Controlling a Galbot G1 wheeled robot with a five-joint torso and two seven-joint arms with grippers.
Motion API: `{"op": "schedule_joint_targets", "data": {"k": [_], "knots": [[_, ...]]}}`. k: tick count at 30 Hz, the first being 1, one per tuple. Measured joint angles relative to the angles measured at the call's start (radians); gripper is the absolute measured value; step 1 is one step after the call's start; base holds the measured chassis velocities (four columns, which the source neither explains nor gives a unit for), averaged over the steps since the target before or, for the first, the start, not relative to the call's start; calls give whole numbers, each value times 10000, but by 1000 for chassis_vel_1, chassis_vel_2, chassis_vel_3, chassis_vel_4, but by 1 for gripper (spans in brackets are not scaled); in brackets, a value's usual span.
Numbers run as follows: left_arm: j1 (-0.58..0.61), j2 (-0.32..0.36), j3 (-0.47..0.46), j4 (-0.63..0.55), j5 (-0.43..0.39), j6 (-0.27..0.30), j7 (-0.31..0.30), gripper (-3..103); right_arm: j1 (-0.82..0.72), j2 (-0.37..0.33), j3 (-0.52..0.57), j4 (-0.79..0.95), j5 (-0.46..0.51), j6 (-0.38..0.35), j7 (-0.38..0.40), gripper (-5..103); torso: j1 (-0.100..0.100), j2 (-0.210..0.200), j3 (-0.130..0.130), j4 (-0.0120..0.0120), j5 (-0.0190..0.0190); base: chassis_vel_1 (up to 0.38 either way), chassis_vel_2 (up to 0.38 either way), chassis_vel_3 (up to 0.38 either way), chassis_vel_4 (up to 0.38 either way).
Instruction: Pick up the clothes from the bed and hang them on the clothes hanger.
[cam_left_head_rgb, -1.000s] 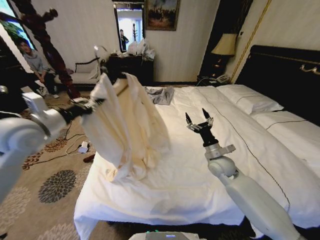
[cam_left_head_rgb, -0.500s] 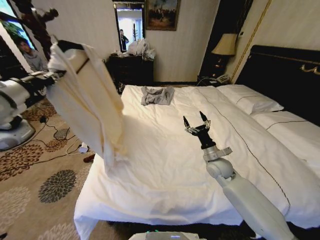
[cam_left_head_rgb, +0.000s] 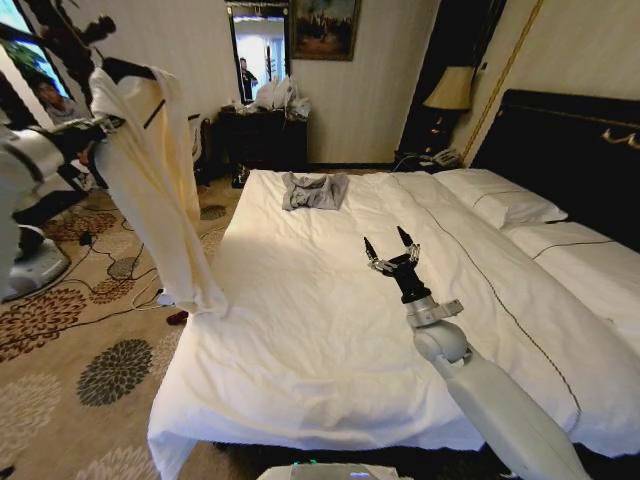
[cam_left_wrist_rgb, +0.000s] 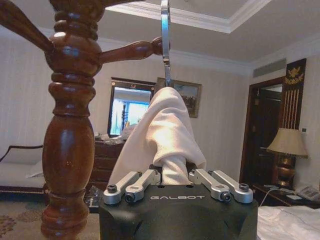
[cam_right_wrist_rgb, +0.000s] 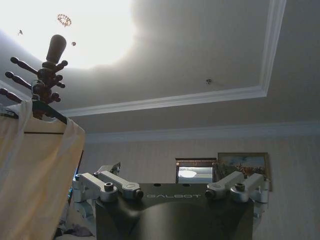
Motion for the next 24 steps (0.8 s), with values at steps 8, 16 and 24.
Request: {"op": "schedule_joint_targets", "data": {"k": [8,16,24], "knots": [[-1266,-558,786,1055,147,8,130,18,-166,-39,106,54,-10,61,-9,100,1,0,0,-4,4,0,0,0,0],[-1843,-988,1109,2019,372,9,244,18,-231,-69,207,17,-9,161,-29,100,1,0,0,-5,3,0,0,0,0],[-1983,-1270,1183,2671,739,-101,496,18,-268,-77,242,-80,0,269,-71,100,0,0,-1,0,1,0,0,0,0]]}}
